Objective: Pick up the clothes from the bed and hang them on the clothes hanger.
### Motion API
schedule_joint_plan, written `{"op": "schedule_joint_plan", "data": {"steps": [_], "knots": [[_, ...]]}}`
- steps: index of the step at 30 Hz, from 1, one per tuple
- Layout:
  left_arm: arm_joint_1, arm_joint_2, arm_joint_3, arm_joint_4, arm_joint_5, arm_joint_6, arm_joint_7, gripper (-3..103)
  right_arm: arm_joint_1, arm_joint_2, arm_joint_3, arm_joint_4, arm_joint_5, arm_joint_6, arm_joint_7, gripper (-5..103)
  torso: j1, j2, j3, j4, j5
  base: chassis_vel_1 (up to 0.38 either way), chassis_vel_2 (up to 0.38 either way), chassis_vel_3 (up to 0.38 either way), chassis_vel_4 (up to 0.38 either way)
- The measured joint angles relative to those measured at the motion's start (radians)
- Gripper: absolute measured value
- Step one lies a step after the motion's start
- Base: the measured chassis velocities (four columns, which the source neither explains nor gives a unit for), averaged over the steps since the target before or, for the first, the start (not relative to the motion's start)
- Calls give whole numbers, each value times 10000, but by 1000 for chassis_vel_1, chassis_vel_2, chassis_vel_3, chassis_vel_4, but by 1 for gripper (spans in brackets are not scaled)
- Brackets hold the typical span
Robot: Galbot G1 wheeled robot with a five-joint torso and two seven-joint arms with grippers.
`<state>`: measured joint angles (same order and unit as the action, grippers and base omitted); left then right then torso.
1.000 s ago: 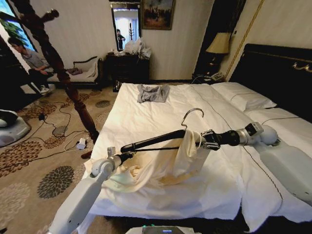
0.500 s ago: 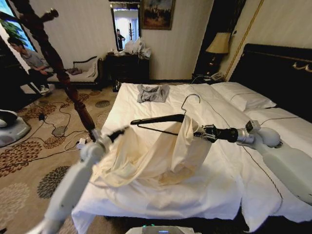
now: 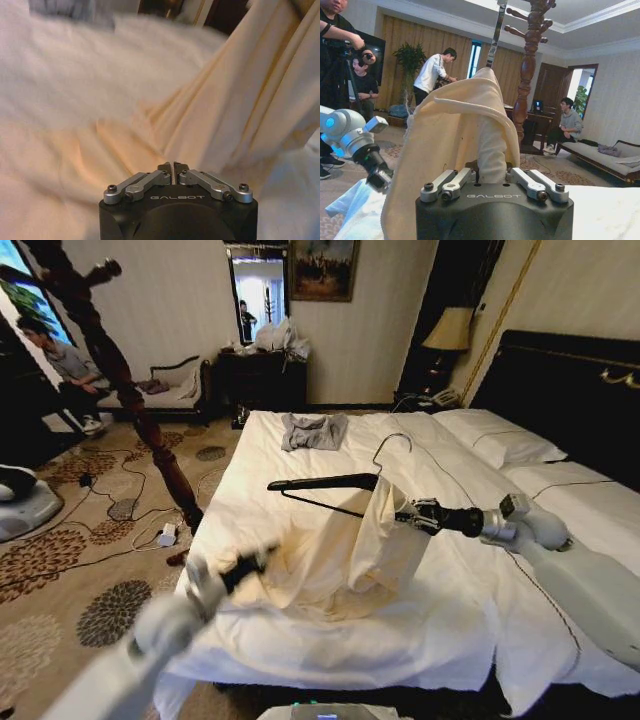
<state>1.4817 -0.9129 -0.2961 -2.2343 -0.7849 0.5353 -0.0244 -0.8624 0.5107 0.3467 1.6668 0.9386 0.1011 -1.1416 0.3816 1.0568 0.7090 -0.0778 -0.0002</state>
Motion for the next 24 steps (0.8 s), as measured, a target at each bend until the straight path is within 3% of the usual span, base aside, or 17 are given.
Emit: {"op": "schedule_joint_plan", "data": {"steps": [2,4,7,8,9,10,12,13,17,22,24], "knots": [[128,-47,-109,-350,-833,730,-467,12,-94,0,10,60,-29,18,-40,19,1,-1,0,-3,2,0,0,0,0],[148,-19,-253,-539,-1289,997,-647,18,-136,-9,34,73,-44,42,-82,19,0,0,0,-2,5,0,0,0,0],[-154,106,-871,-1040,-3274,1793,-1324,34,-209,-35,110,95,-54,124,-203,19,0,0,0,1,4,0,0,0,0],[-393,107,-1019,-1107,-3890,1941,-1499,40,-216,-38,121,96,-54,143,-217,19,0,-1,1,2,2,0,0,0,0],[-393,107,-1019,-1107,-3890,1941,-1499,40,-216,-38,121,96,-54,143,-217,19,0,-1,1,2,2,0,0,0,0],[-710,82,-1128,-1120,-4409,1999,-1693,40,-216,-40,131,95,-54,160,-229,19,0,0,1,2,3,0,0,0,0],[-1656,-159,-1064,-836,-5026,1902,-2193,51,-199,-35,133,65,-54,191,-245,19,0,-1,1,1,4,0,0,0,0],[-1656,-159,-1064,-836,-5026,1902,-2193,51,-199,-35,133,65,-54,191,-245,19,0,-1,1,1,4,0,0,0,0],[-3278,-1050,-483,704,-5472,1719,-3299,67,-113,26,92,77,-27,199,-246,19,4,-3,3,-3,2,0,0,0,0],[-3721,-1853,147,1933,-5111,1719,-3446,89,-33,24,41,251,2,197,-235,19,6,-3,3,1,2,0,0,0,0],[-3717,-1920,204,2009,-5084,1719,-3446,89,-30,23,41,277,14,196,-234,19,5,-3,3,1,1,0,0,0,0]]}}
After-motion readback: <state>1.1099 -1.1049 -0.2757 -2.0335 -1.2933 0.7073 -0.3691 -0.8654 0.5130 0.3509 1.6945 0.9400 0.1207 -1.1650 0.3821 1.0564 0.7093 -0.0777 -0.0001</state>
